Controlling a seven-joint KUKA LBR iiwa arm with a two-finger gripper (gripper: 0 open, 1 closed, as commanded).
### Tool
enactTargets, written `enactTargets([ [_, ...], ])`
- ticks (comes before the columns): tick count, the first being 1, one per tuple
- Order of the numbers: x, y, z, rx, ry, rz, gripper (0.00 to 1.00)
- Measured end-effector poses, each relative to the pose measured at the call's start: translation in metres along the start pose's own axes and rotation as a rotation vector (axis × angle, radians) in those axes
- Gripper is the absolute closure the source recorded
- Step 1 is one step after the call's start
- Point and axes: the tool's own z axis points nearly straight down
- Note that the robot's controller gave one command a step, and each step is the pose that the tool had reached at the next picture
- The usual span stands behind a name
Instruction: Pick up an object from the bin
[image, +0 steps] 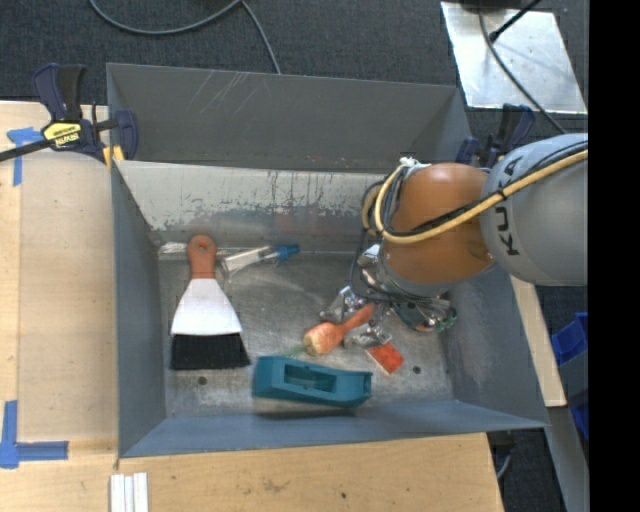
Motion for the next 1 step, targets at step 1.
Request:
enactTargets([
  [1, 0.016, 0.0272, -0.1591, 0.001, -0.006, -0.017, 1.0],
])
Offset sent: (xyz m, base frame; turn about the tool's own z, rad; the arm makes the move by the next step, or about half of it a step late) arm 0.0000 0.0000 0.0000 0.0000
